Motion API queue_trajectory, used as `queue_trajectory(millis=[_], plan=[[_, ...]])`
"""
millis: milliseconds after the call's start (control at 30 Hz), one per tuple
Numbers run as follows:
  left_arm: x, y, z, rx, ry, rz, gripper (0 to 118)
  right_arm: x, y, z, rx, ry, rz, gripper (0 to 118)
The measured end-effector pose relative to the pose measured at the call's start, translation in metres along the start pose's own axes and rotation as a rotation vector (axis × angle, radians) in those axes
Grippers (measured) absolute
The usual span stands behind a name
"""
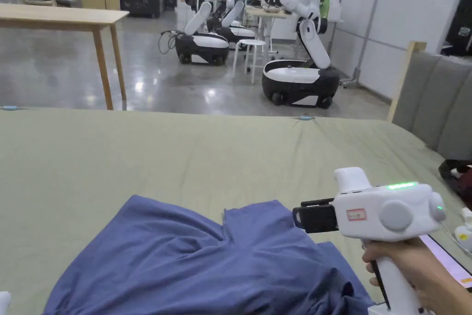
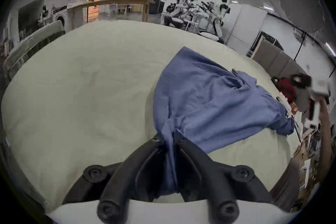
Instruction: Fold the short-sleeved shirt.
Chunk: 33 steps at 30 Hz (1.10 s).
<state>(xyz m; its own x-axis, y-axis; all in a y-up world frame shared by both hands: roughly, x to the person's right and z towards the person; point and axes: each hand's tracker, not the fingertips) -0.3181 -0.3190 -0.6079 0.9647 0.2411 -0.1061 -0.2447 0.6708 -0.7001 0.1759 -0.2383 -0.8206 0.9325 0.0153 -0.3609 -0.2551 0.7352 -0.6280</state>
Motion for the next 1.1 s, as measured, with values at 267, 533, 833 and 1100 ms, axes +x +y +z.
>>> queue_trajectory(millis=[267,533,833,1100], plan=[[-0.004,-0.005,-0.003,-0.019,0.007,0.027,7,0.024,0.017,-0.132,-0.322,-0.056,-0.052,109],[-0.004,-0.003,-0.005,-0.014,0.016,0.006,7,-0.001,0.017,-0.146,-0.4,-0.041,-0.023,0],[-0.012,-0.006,-0.002,0.001,-0.014,0.037,7,-0.012,0.015,-0.065,-0.091,-0.023,-0.074,0],[-0.007,0.013,0.026,0.159,-0.114,0.06,7,-0.038,-0.045,0.095,0.315,0.05,-0.177,0]])
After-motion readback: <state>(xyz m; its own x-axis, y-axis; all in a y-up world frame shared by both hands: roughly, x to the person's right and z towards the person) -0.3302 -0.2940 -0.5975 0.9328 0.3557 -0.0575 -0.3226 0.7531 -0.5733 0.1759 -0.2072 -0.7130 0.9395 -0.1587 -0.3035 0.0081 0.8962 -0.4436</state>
